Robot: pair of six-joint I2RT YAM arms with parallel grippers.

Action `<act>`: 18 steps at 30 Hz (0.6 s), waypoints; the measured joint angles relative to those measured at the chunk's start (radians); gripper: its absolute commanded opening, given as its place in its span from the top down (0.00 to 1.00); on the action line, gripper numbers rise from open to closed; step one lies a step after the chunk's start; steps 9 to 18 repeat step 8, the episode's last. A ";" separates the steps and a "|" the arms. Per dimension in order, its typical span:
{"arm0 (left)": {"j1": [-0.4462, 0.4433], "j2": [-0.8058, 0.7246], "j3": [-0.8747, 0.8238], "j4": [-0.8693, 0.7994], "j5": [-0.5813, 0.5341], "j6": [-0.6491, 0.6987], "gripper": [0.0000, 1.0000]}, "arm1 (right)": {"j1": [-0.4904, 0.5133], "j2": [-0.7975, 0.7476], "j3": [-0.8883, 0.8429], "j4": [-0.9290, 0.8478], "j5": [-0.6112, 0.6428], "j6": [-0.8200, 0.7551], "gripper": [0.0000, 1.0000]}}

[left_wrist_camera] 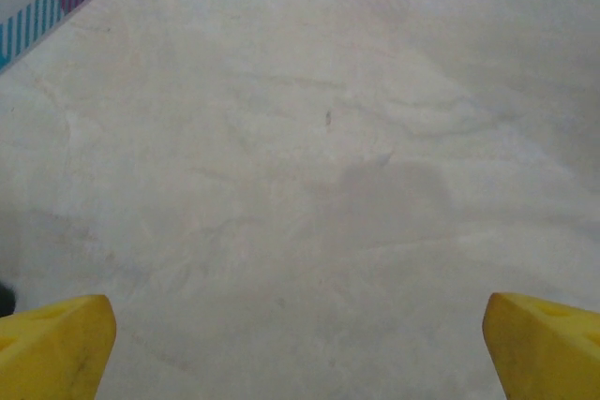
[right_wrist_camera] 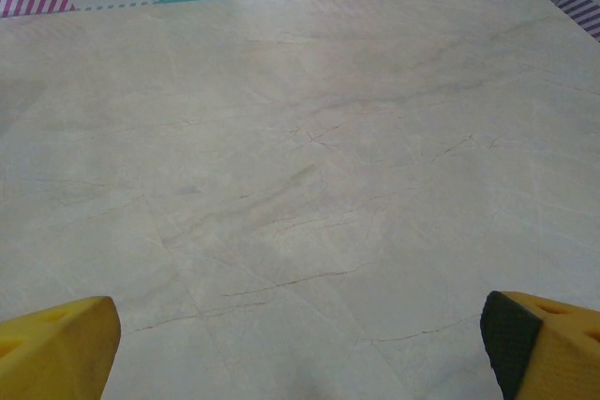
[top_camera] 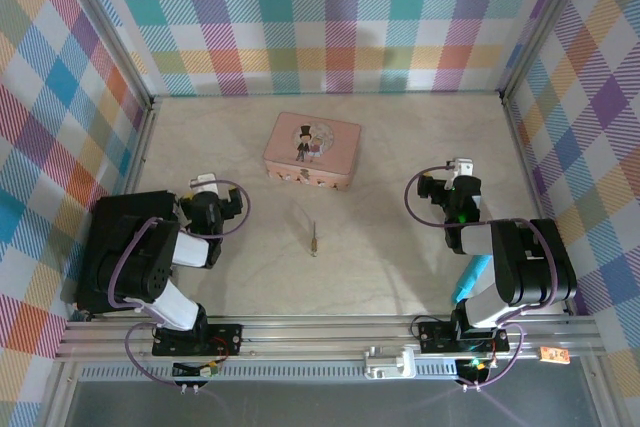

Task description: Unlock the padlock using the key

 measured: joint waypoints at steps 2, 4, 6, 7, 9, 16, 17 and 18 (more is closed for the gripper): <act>0.000 0.000 0.034 -0.006 0.004 0.000 0.00 | 0.000 0.000 0.000 0.000 0.000 0.000 0.01; 0.000 0.000 0.050 -0.006 0.004 0.000 0.00 | 0.000 0.000 0.000 0.000 0.000 0.000 0.01; 0.000 0.000 0.052 -0.010 0.005 0.000 0.00 | 0.000 0.000 0.000 0.000 0.000 0.000 0.01; 0.000 0.000 0.052 -0.017 0.008 0.000 0.00 | 0.000 0.000 0.000 0.000 0.000 0.000 0.01; 0.000 0.000 0.052 -0.023 0.010 0.000 0.00 | 0.000 0.000 0.000 0.000 0.000 0.000 0.01; 0.000 0.000 0.052 -0.023 0.010 0.000 0.00 | 0.000 0.000 0.000 0.000 0.000 0.000 0.01; 0.000 0.000 0.052 -0.023 0.010 0.000 0.00 | 0.000 0.000 0.000 0.000 0.000 0.000 0.01; 0.000 0.000 0.052 -0.023 0.010 0.000 0.00 | 0.000 0.000 0.000 0.000 0.000 0.000 0.01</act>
